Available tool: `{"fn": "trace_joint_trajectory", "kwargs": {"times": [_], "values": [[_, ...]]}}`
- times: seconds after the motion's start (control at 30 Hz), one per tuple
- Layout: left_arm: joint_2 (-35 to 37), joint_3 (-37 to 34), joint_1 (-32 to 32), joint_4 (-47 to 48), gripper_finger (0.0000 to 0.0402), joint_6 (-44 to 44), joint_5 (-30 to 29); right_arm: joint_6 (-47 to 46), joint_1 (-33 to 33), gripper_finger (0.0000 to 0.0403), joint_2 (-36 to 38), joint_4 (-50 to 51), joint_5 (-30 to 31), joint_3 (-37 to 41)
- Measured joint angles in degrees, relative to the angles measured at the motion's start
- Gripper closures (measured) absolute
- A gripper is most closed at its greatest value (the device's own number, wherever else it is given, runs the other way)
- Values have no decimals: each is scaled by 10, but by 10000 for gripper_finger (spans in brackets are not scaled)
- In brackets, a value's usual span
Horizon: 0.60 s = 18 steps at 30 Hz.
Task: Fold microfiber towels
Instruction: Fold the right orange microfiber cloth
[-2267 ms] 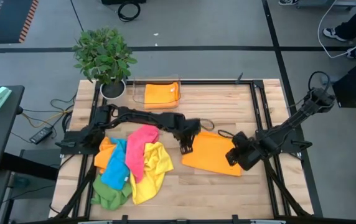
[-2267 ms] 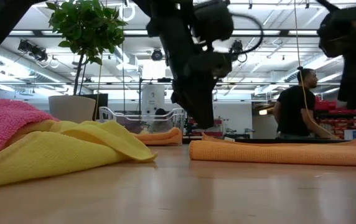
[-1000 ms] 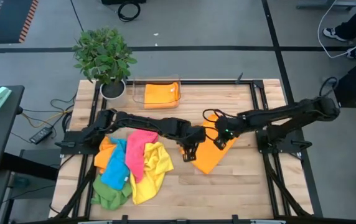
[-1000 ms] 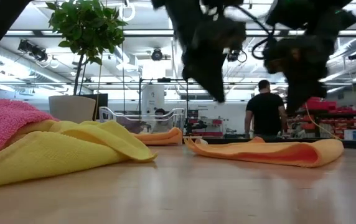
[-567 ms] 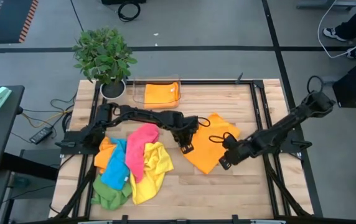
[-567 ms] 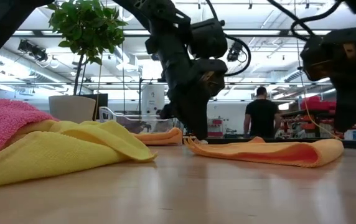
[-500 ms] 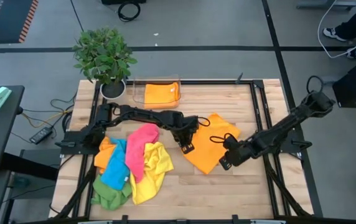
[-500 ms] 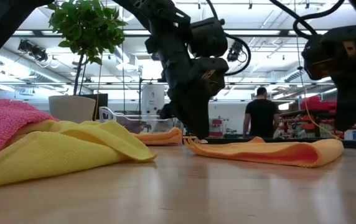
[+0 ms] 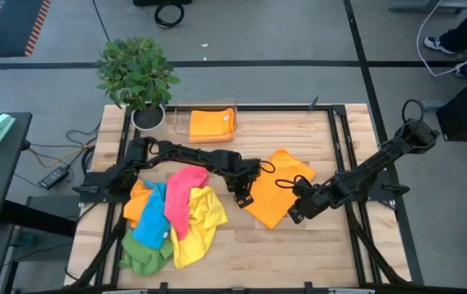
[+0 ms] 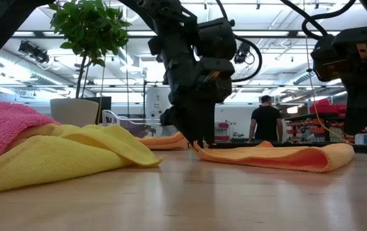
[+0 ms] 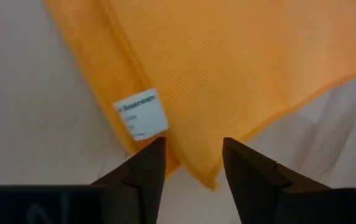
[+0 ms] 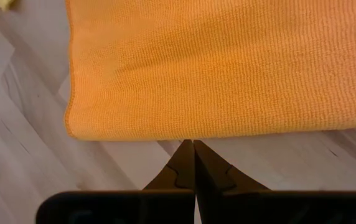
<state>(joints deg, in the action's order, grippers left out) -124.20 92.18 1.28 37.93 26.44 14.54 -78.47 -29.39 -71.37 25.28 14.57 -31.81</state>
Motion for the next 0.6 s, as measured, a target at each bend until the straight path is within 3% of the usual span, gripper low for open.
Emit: {"fn": "trace_joint_trajectory", "kwargs": {"times": [0.3,0.6], "values": [[-7,0,2,-10,262,4,-3,16,0,401,1,4,0,0],[-16,0,-2,-15,350,4,10,21,0,401,1,8,0,0]]}}
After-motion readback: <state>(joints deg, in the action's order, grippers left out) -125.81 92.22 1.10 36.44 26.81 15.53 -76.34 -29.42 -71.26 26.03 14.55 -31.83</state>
